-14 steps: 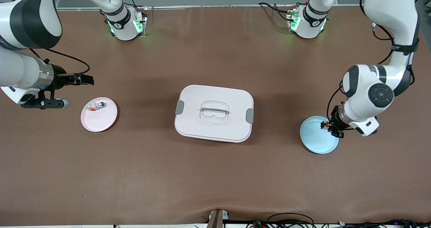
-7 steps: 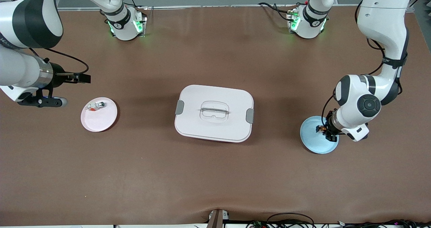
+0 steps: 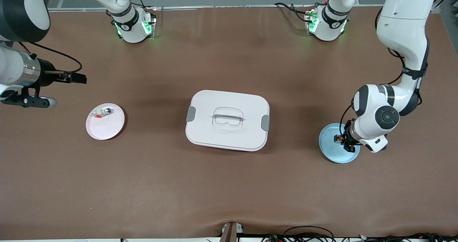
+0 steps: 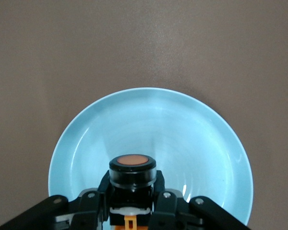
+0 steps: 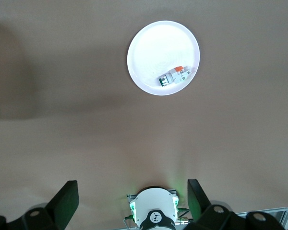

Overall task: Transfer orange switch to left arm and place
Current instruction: 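Lower the switch onto the blue plate and open the left gripper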

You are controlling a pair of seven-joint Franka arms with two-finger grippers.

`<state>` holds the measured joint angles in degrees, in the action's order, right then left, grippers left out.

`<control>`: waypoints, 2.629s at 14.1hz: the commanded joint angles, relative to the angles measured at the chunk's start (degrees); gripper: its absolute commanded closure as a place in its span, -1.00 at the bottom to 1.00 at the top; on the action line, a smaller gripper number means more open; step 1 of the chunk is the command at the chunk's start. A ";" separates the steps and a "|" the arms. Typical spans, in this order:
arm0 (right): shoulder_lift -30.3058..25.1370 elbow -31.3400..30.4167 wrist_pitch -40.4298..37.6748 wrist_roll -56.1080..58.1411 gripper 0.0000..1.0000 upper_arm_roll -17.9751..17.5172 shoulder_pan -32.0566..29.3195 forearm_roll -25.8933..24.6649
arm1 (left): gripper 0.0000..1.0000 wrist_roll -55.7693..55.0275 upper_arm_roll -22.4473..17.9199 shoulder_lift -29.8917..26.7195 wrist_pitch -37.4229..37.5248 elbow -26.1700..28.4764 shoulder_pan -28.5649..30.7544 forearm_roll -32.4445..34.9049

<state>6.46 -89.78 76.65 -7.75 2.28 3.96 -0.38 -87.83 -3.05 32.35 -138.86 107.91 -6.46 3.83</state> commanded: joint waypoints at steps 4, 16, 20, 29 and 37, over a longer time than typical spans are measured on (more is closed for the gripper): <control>-3.12 -1.54 3.85 -0.96 -1.00 -1.14 -0.54 1.17 | 1.00 -1.21 0.23 0.96 -2.11 -0.34 0.49 1.71; -3.91 0.05 1.22 -1.40 -1.00 -1.49 2.37 -1.64 | 0.99 0.02 0.50 1.31 -3.69 0.10 1.37 1.79; -3.65 0.49 1.48 -1.31 -1.00 -1.32 2.02 -0.95 | -0.86 0.90 0.50 1.31 -3.69 0.02 1.19 2.05; -6.55 -0.83 5.00 -0.96 -1.00 -0.96 -2.12 6.35 | -1.00 0.73 0.59 -2.90 0.52 -1.04 1.19 1.88; -7.60 -0.74 6.31 -0.60 -1.00 -0.96 -1.24 5.47 | -1.00 18.35 0.67 -5.19 5.70 -1.74 1.37 1.71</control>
<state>1.17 -89.14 81.76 -8.52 1.49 2.42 5.42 -76.29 -2.70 28.35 -135.32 106.42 -5.56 4.40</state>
